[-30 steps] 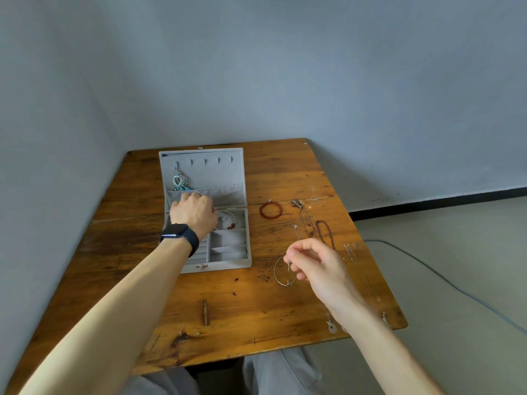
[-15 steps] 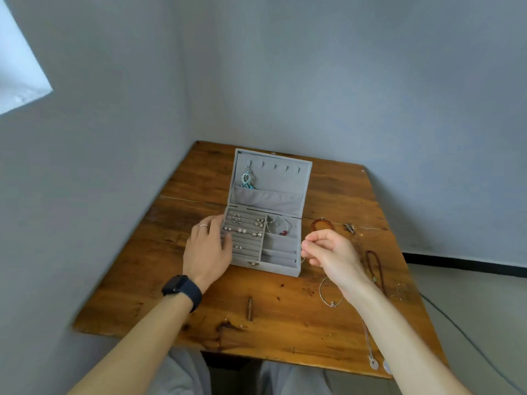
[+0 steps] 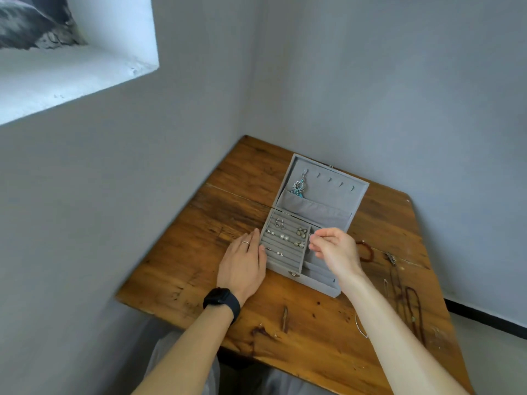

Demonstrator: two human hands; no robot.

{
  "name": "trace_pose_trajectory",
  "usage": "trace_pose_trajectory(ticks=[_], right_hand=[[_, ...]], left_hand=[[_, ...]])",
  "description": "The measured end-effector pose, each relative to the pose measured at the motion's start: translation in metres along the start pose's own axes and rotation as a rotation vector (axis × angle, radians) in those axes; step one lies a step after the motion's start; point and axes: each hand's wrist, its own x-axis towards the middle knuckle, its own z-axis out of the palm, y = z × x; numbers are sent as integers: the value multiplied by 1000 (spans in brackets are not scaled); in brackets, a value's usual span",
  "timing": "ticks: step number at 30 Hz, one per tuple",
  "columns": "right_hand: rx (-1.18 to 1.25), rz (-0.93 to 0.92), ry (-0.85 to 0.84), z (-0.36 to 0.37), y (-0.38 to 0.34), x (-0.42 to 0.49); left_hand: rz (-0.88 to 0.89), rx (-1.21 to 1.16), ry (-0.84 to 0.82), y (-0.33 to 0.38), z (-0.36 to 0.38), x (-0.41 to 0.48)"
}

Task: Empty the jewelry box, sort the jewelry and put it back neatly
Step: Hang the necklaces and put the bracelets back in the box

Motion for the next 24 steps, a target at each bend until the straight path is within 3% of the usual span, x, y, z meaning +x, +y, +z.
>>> trace_pose_trajectory(ticks=[3, 8, 12, 16, 21, 24], right_hand=[[-90, 29, 44, 1, 7, 2], [-672, -95, 199, -20, 24, -5], [-957, -224, 197, -32, 34, -9], [-964, -417, 187, -39, 39, -16], [-1022, -390, 1, -43, 59, -19], [-831, -382, -30, -49, 69, -19]], left_hand=[[-2, -1, 3, -1, 0, -1], [-1, 6, 1, -2, 0, 0], [-2, 6, -5, -1, 1, 0], [-10, 16, -4, -1, 0, 0], [36, 35, -72, 0, -1, -1], [41, 64, -87, -1, 0, 0]])
